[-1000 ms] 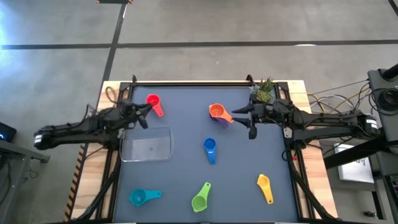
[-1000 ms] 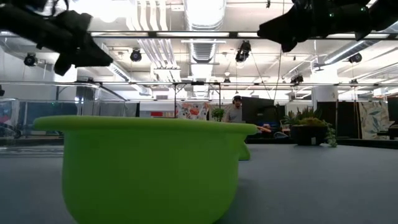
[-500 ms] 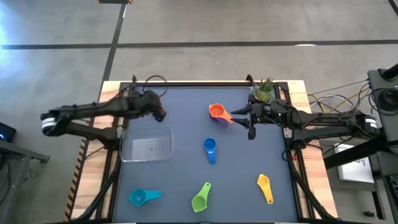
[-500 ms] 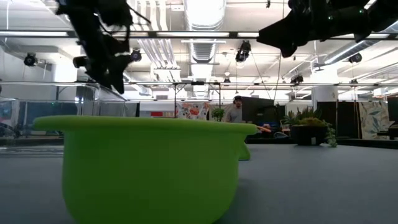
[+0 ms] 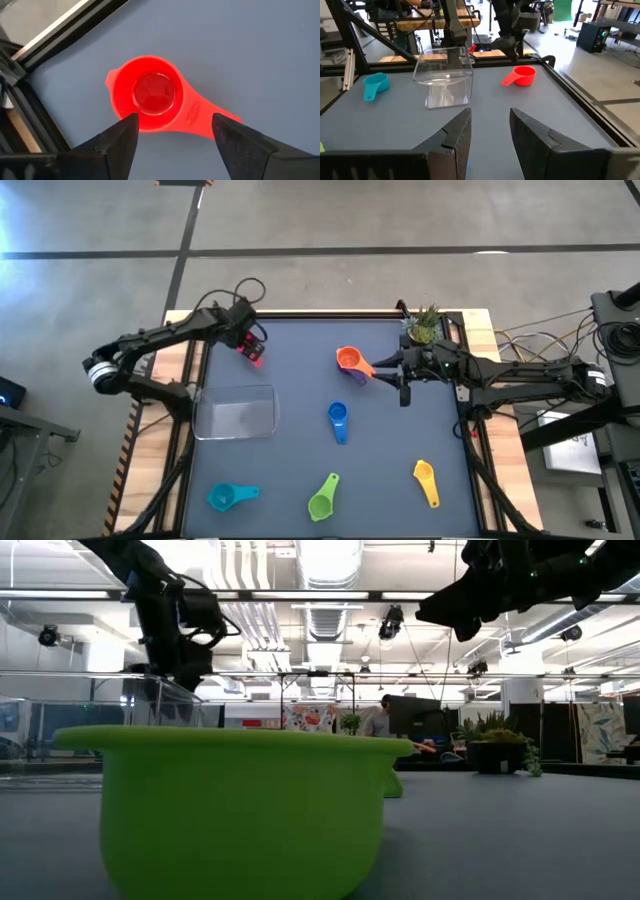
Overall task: Nest measuring cups in basket
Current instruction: Stack the red measuring cup on top of the orange measuring cup
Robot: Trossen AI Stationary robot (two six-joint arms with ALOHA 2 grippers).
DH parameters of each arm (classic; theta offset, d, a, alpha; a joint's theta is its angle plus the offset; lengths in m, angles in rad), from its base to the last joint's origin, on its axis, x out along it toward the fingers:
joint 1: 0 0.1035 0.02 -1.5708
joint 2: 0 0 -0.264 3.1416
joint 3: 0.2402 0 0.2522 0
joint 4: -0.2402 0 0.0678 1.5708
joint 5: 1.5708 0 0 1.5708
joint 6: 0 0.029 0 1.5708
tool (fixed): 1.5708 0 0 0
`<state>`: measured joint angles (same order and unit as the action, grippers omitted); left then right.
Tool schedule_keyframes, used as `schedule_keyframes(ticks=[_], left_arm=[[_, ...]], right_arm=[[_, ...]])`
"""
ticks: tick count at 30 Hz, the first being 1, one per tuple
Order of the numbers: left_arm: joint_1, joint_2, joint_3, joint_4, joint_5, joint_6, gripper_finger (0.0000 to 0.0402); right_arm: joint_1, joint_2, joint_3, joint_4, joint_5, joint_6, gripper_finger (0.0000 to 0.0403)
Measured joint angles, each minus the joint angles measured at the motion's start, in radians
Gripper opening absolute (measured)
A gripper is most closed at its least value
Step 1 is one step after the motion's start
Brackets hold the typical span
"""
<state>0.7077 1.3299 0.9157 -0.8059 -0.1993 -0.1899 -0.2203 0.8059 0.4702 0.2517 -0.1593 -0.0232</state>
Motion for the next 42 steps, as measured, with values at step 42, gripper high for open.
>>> schedule_keyframes(ticks=[42], left_arm=[[0.006, 0.259, -0.047, 0.072, -0.106, 0.365, 0.0087]], right_arm=[[0.0, 0.001, -0.001, -0.009, 0.002, -0.022, 0.0123]])
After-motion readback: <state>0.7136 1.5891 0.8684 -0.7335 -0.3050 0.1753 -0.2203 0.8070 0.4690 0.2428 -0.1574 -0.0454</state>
